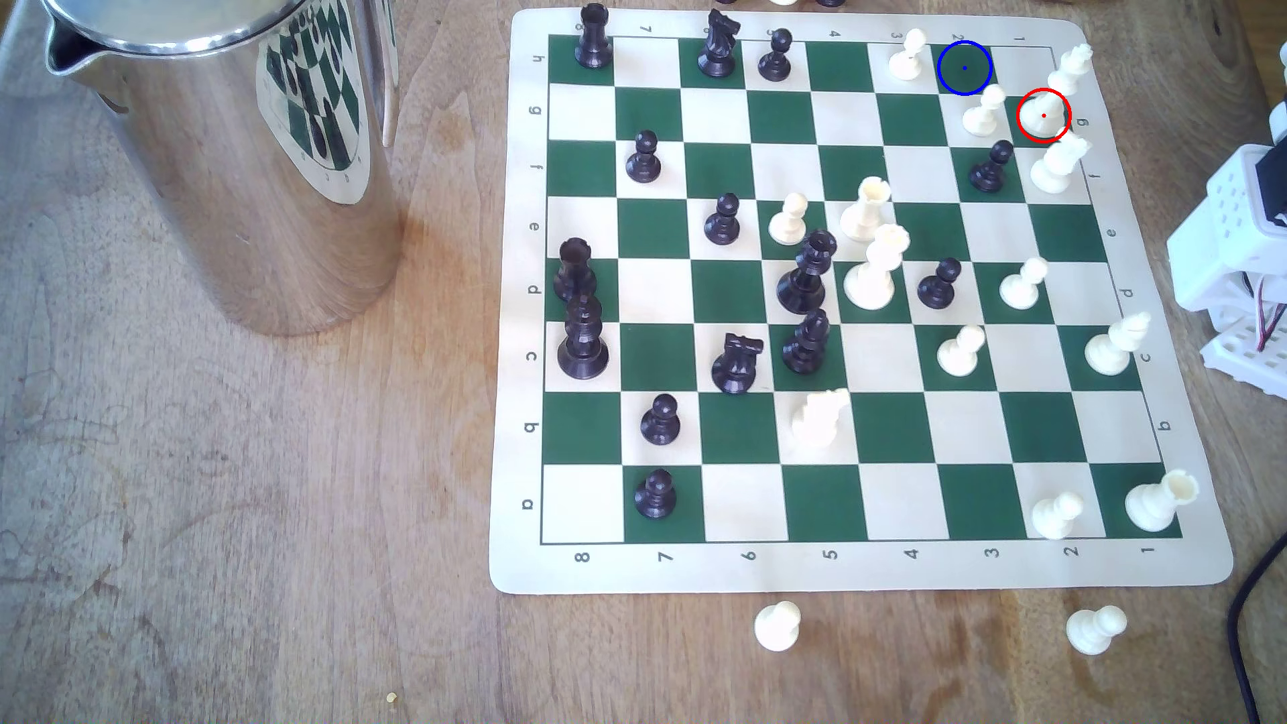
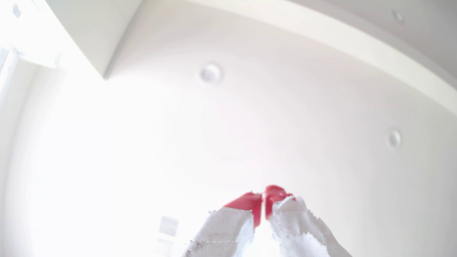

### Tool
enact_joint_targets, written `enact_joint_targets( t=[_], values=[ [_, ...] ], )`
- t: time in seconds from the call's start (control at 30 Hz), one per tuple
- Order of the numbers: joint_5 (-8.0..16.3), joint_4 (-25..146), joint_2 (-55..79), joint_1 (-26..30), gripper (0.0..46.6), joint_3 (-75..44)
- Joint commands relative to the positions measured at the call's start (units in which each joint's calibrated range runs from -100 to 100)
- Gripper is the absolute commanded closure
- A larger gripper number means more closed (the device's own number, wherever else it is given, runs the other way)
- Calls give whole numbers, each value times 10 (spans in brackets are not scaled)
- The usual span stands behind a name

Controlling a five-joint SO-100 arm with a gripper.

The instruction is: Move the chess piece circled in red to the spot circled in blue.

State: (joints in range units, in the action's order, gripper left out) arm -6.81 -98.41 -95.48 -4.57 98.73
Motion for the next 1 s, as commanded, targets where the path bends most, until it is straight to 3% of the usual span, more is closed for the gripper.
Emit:
enact_joint_targets(
  t=[0.0, 0.47, 0.8, 0.97],
  values=[
    [-1, 6, -4, 4, 464, 12],
    [-1, 338, -4, 23, 464, -129],
    [-1, 756, -4, -45, 464, -329],
    [2, 847, -3, -63, 464, -336]
  ],
)
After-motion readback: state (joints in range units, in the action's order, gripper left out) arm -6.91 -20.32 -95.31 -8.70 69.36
